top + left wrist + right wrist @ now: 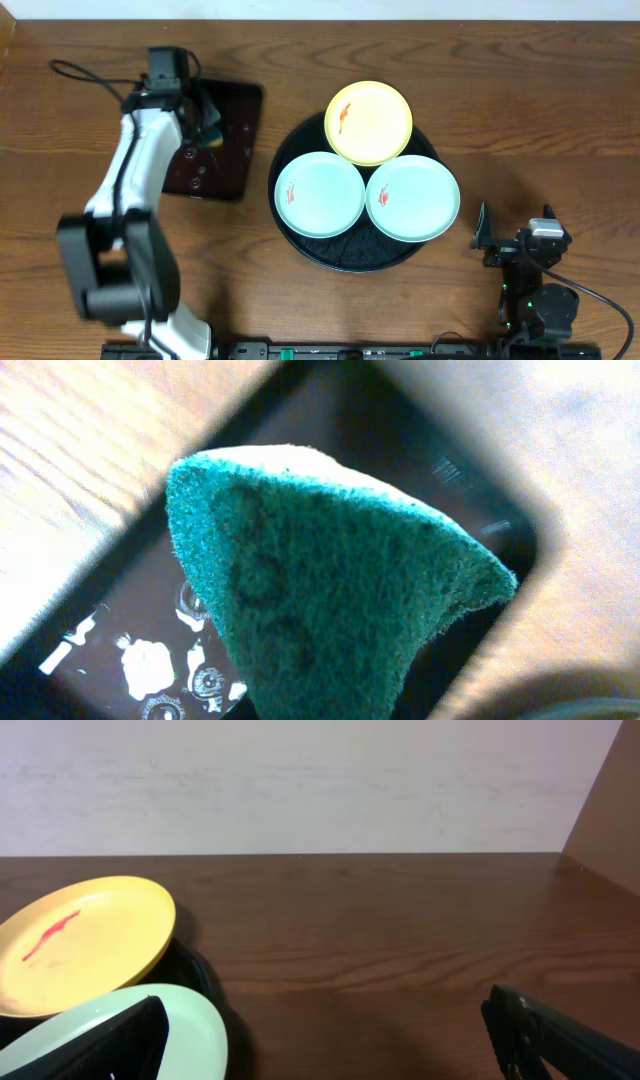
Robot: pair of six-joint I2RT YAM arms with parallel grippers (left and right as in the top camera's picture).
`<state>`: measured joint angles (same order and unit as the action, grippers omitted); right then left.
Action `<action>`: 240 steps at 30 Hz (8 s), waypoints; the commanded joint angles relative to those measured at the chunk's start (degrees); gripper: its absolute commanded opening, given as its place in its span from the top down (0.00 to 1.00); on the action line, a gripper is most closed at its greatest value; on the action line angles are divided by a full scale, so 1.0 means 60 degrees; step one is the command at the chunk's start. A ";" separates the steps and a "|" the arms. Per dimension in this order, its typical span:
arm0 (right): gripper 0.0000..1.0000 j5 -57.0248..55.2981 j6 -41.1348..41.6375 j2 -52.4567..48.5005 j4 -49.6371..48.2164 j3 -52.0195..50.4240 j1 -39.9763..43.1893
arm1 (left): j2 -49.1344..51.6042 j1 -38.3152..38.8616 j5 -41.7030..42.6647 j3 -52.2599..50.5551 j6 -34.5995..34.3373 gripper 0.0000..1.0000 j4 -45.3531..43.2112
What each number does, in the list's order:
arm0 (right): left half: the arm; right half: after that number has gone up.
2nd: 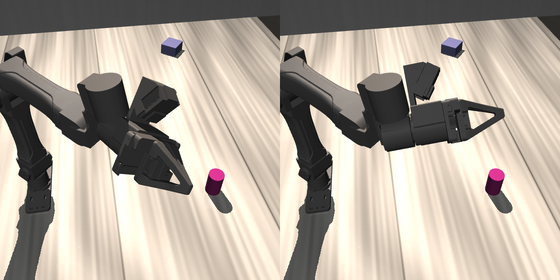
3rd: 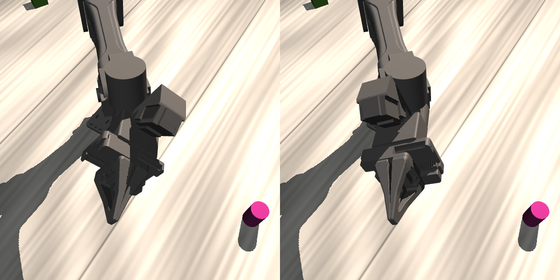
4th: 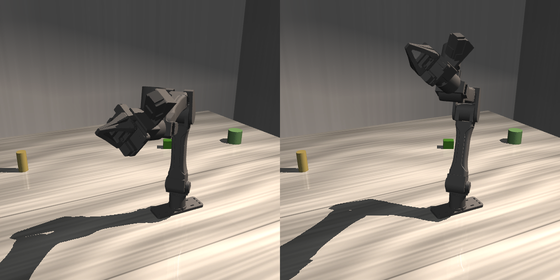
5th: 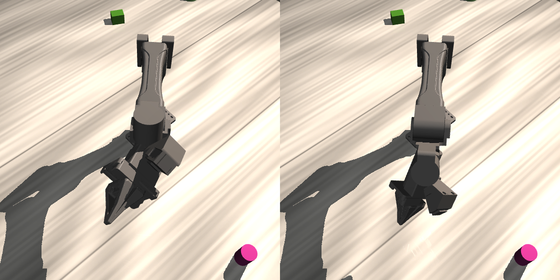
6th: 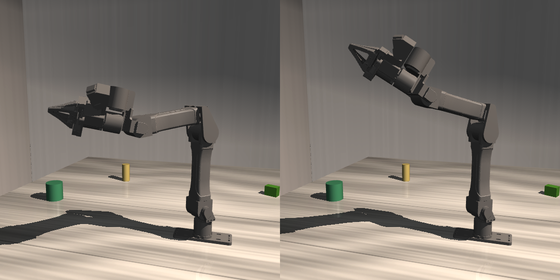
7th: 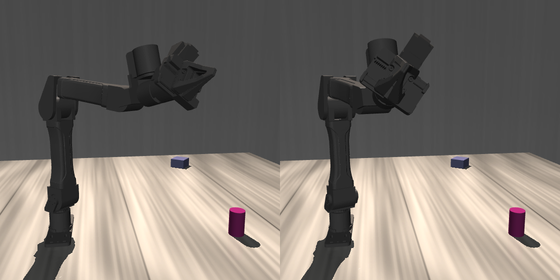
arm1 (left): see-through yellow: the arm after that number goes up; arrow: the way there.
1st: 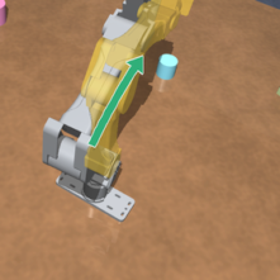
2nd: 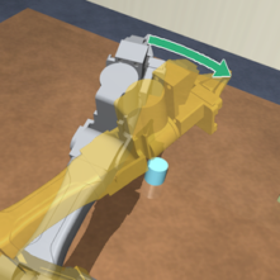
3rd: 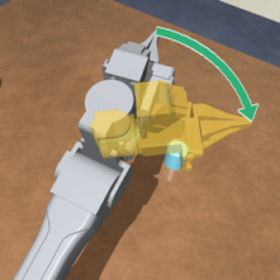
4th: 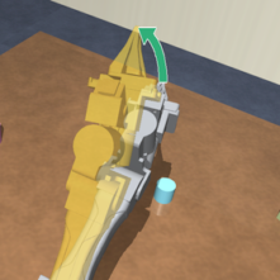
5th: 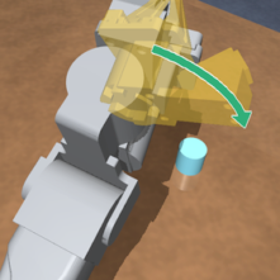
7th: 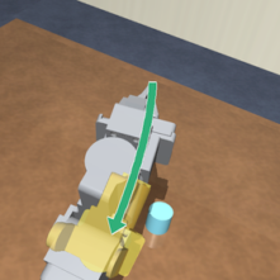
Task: Clean dirty plates on tray and stack at the side
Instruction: 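Carry the sponge with the left gripper onto the left green plate, then raise the right arm from rest toward the plates, then grip the rim of the right green plate with the right gripper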
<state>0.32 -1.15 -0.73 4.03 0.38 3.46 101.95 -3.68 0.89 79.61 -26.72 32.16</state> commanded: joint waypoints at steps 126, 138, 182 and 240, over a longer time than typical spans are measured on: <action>0.01 0.4350 0.3603 0.0040 -0.2557 -0.0011 -0.0095 | -0.3577 0.4579 -0.0266 -0.1020 0.0204 0.18 0.2382; 0.01 0.2204 0.4044 -0.0044 -0.8397 0.1158 -0.0091 | -0.3577 0.4579 -0.0266 -0.1020 0.0204 0.18 0.2382; 0.01 0.7424 0.3209 -0.9792 -0.1982 0.9366 -0.0095 | -0.3577 0.4579 -0.0262 -0.1020 0.0204 0.18 0.2382; 0.48 0.2014 0.2914 -1.7773 0.7981 1.3846 -0.4958 | -0.3577 0.4579 -0.0266 -0.1020 0.0204 0.18 0.2382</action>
<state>11.57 16.29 -104.27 52.58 82.52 -25.17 80.16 24.10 -0.03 73.58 -26.50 46.28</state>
